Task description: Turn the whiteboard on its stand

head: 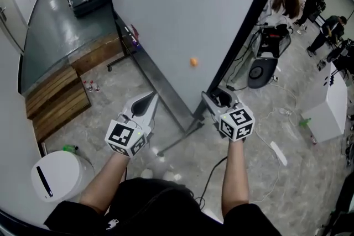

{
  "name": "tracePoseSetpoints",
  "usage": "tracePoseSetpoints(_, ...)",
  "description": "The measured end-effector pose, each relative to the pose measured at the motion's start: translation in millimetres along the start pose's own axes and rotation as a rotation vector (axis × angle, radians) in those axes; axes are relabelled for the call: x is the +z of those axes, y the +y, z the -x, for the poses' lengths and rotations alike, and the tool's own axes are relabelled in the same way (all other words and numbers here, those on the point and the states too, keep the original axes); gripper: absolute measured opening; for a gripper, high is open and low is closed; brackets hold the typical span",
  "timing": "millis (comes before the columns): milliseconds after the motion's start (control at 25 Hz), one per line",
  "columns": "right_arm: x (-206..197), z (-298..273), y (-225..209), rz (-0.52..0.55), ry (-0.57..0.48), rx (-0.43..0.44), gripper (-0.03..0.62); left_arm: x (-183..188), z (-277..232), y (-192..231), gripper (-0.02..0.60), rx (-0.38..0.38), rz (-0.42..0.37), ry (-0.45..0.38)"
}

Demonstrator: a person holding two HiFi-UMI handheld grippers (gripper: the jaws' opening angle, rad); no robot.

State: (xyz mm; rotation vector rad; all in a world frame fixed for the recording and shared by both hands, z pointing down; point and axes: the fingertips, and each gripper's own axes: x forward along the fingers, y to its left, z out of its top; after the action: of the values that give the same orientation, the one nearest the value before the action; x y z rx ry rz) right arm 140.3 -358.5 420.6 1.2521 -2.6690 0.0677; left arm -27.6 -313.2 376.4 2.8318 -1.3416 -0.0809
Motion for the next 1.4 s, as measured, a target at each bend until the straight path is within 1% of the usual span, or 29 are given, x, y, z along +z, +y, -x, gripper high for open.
tracePoseSetpoints(160,1,3,0,-0.006,-0.007,0.011,0.187,1,2,8,0.002,0.001,0.002,0.0)
tracePoseSetpoints(320,2,1,3,-0.006,-0.015,0.005,0.187,-1,3,14,0.002,-0.016,0.005,0.004)
tracePoseSetpoints(520,-3,1,7,0.007,-0.029,-0.002,0.192,-9,4,0,0.002,-0.058,0.013,0.011)
tracePoseSetpoints(600,-4,-1,7,0.027,-0.024,-0.033,0.199,-10,2,-7,0.002,-0.082,0.015,0.009)
tracePoseSetpoints(640,-4,0,8,0.033,-0.023,-0.052,0.217,-10,1,-10,0.002,-0.096,0.017,0.007)
tracePoseSetpoints(720,-4,3,9,0.022,-0.03,-0.092,0.25,-9,0,-15,0.002,-0.124,0.021,0.004)
tracePoseSetpoints(760,-4,7,9,0.012,-0.036,-0.113,0.253,-9,0,-18,0.002,-0.137,0.021,0.003)
tracePoseSetpoints(880,0,21,9,-0.008,-0.067,-0.173,0.253,-6,2,-24,0.002,-0.167,0.021,-0.002)
tracePoseSetpoints(1000,6,39,14,-0.02,-0.091,-0.209,0.253,-3,6,-29,0.002,-0.192,0.019,-0.007)
tracePoseSetpoints(1120,16,56,27,-0.029,-0.12,-0.233,0.253,0,10,-34,0.002,-0.219,0.021,-0.012)
tracePoseSetpoints(1280,27,73,53,-0.087,-0.191,-0.244,0.252,-1,14,-43,0.002,-0.26,0.031,-0.017)
tracePoseSetpoints(1320,27,75,60,-0.094,-0.196,-0.25,0.244,-2,14,-45,0.002,-0.272,0.034,-0.018)
tracePoseSetpoints(1400,22,77,74,-0.112,-0.201,-0.257,0.203,-5,14,-48,0.002,-0.299,0.04,-0.02)
